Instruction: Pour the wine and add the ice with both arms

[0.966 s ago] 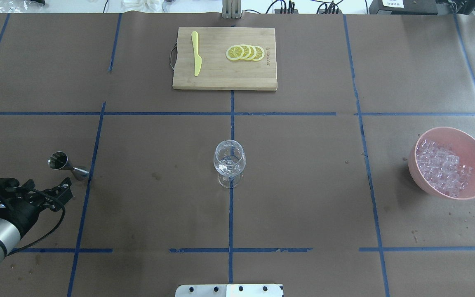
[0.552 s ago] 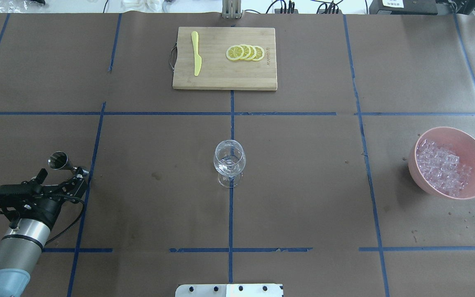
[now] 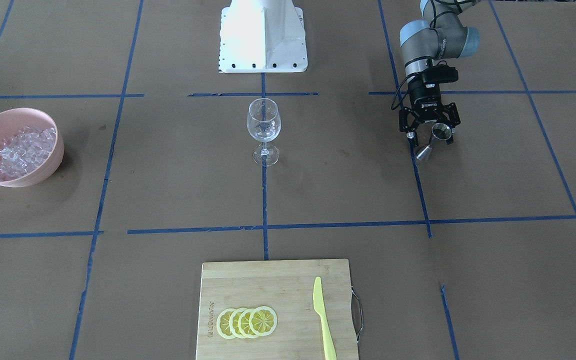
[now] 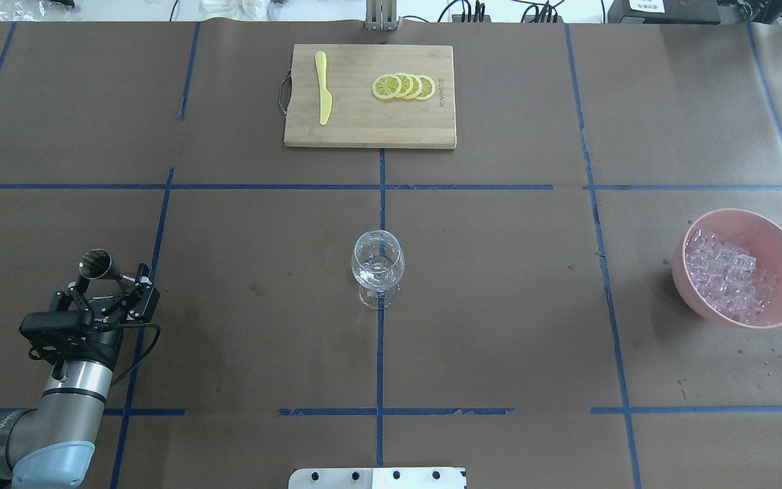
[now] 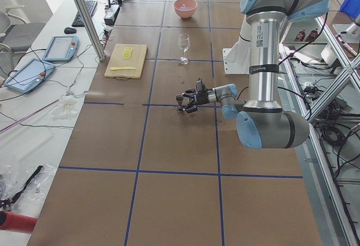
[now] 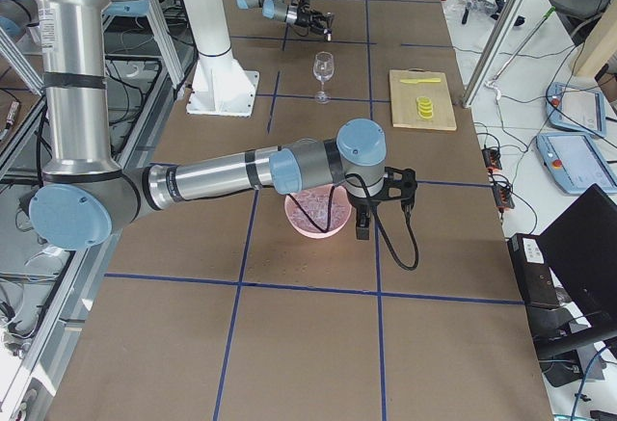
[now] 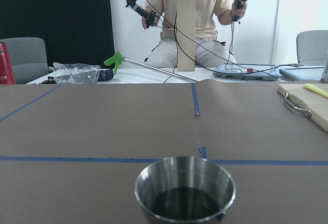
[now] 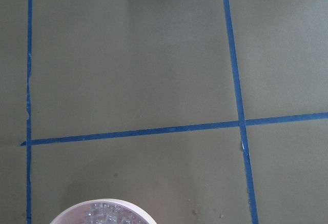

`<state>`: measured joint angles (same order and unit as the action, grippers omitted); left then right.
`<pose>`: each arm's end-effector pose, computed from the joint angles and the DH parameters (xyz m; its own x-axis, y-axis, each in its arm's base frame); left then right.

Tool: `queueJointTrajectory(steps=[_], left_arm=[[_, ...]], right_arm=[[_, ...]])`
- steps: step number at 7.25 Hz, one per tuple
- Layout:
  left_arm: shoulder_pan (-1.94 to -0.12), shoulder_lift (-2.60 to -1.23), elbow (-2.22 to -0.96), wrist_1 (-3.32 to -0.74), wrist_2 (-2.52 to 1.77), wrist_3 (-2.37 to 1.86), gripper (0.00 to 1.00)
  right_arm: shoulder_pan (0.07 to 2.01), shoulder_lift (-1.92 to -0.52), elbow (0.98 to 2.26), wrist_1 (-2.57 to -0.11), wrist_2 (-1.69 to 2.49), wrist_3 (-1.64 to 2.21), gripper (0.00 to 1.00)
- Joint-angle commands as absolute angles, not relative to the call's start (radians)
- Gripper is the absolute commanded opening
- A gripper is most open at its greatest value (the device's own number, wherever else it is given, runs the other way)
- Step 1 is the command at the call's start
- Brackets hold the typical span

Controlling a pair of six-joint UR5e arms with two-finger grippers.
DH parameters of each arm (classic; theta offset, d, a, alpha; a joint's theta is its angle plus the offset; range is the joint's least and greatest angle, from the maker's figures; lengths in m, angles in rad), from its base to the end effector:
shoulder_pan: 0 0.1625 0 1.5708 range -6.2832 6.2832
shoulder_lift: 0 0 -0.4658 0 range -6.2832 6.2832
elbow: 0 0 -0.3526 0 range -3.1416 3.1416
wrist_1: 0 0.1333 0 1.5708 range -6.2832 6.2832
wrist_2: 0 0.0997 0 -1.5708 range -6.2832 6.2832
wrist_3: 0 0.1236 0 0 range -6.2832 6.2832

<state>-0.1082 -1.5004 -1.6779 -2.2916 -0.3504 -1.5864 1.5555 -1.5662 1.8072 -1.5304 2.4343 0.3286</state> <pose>0.3918 -0.2934 0.5765 0.7116 -0.0827 -0.6977 0.6898 0.2703 0.6716 0.0323 -0.4632 0.5936 0.6166 0.1008 0.7808 -0.1947 0.9805 0.0272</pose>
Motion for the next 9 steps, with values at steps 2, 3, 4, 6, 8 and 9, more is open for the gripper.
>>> queueJointTrajectory(steps=[2, 3, 4, 6, 8, 9], left_arm=[[-0.109, -1.506, -1.667, -2.295, -0.344, -1.594, 0.56], [-0.109, -1.506, -1.667, -2.296, -0.344, -1.598, 0.46], [-0.109, -1.506, -1.664, -2.296, -0.344, -1.614, 0.36], [-0.109, -1.505, -1.646, -2.296, -0.344, -1.614, 0.34], [-0.109, -1.506, -1.647, -2.296, -0.344, -1.614, 0.35], [-0.109, -1.506, -1.649, -2.296, -0.344, -1.614, 0.08]], right_arm=[[1.548, -1.566, 1.81, -1.531, 2.434, 0.336, 1.0], [1.546, -1.566, 1.812, -1.529, 2.436, 0.336, 1.0], [1.545, -1.566, 1.81, -1.529, 2.436, 0.337, 1.0], [1.542, -1.566, 1.81, -1.529, 2.436, 0.337, 1.0], [1.54, -1.566, 1.809, -1.531, 2.436, 0.337, 1.0], [1.54, -1.566, 1.807, -1.529, 2.436, 0.337, 1.0]])
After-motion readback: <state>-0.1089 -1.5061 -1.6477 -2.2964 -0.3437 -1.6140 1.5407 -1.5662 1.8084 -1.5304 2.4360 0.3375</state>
